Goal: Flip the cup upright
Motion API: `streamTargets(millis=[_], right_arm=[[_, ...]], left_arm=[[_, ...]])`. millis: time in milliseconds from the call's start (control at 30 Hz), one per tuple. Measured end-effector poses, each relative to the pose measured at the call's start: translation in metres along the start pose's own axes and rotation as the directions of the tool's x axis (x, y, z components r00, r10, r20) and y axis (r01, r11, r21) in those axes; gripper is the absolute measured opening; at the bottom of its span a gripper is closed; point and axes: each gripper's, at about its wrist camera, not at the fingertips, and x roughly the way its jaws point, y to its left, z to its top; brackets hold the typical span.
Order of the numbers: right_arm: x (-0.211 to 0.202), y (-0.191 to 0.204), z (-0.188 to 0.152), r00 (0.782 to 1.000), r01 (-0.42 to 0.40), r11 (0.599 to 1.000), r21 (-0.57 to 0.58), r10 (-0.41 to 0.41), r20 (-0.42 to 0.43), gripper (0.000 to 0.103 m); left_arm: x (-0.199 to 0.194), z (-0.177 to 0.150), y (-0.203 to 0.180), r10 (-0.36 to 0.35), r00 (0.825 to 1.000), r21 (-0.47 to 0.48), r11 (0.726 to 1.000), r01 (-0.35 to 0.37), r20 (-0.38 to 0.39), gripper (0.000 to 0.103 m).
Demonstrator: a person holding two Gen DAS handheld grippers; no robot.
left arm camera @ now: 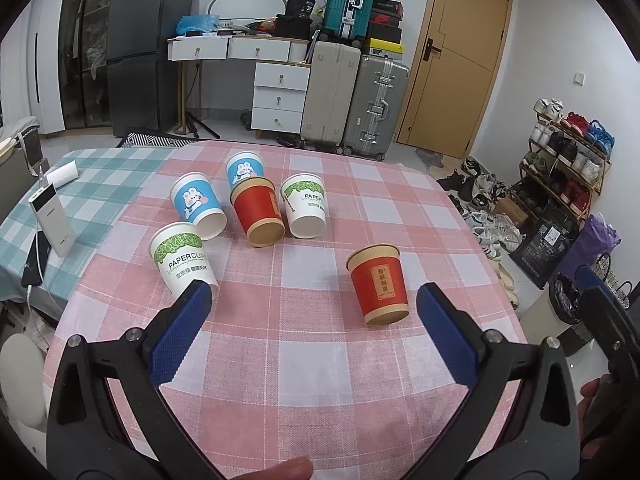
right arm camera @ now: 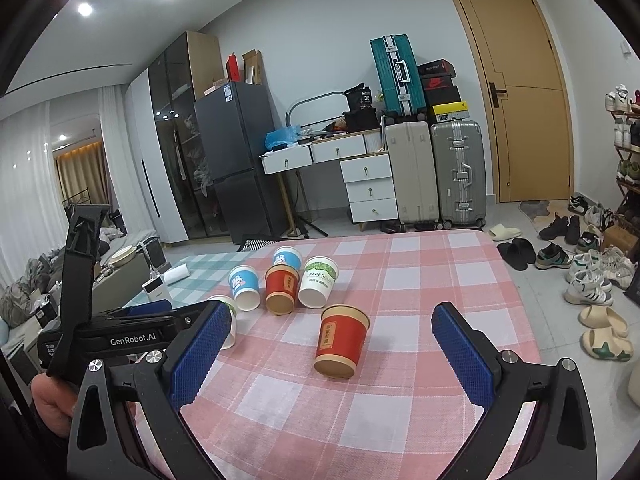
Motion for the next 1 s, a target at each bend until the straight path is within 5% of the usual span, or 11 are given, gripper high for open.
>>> streamTargets(millis=[1000], right_arm=[[0.007,-0.007,-0.002,1.000,-0.021,1.000,0.023,0.021,-0.013,0.103]], left_arm=[[0.018,0.000,-0.006,0.001,1.000,0.011,1.000,-0.001,-0.018,0.102]])
